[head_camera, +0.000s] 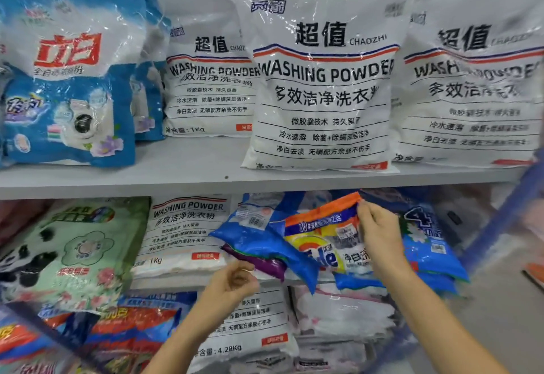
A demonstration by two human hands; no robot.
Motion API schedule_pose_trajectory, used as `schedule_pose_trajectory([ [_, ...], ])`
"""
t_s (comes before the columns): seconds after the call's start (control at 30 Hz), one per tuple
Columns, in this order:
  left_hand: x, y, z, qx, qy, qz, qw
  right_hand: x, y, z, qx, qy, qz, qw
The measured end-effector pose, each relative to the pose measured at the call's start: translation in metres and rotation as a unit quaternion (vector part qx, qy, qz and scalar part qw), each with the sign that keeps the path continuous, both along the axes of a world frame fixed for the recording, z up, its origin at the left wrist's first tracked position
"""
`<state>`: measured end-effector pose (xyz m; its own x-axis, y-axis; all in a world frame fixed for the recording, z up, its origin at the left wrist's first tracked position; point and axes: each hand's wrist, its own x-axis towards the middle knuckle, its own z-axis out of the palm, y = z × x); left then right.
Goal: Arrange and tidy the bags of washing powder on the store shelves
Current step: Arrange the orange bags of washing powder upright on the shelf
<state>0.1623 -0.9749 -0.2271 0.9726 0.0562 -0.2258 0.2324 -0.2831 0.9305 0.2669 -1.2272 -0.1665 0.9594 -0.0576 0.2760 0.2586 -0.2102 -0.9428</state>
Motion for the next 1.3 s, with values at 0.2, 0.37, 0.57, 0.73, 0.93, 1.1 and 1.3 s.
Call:
schedule_pose_trajectory([
  [0.2,0.000,-0.028,-0.017,-0.014,0.071,-0.087,0.994,-0.044,0.013,0.018,0.083,0.072,0.106,0.988],
  [0.37,-0.008,-0.035,-0.011,-0.188,0.016,-0.071,0.979,-0.046,0.023,0.044,0.200,0.104,0.133,0.965],
  [0.57,0.010,-0.033,0.025,-0.254,-0.102,0.050,0.960,-0.018,0.016,0.067,0.264,0.105,0.159,0.945],
  [0.73,0.016,-0.019,0.058,-0.214,-0.181,0.099,0.955,-0.008,0.015,0.076,0.220,0.076,0.219,0.948],
  [0.93,0.007,-0.005,0.079,-0.125,-0.230,0.107,0.959,0.005,0.025,0.079,0.159,0.002,0.155,0.975],
  [1.1,-0.010,0.012,0.091,-0.099,-0.257,0.149,0.950,0.002,0.052,0.089,0.086,-0.160,0.150,0.972],
  [1.3,-0.061,0.063,0.098,-0.067,-0.286,0.243,0.924,-0.022,0.128,0.097,0.096,-0.210,0.225,0.947],
])
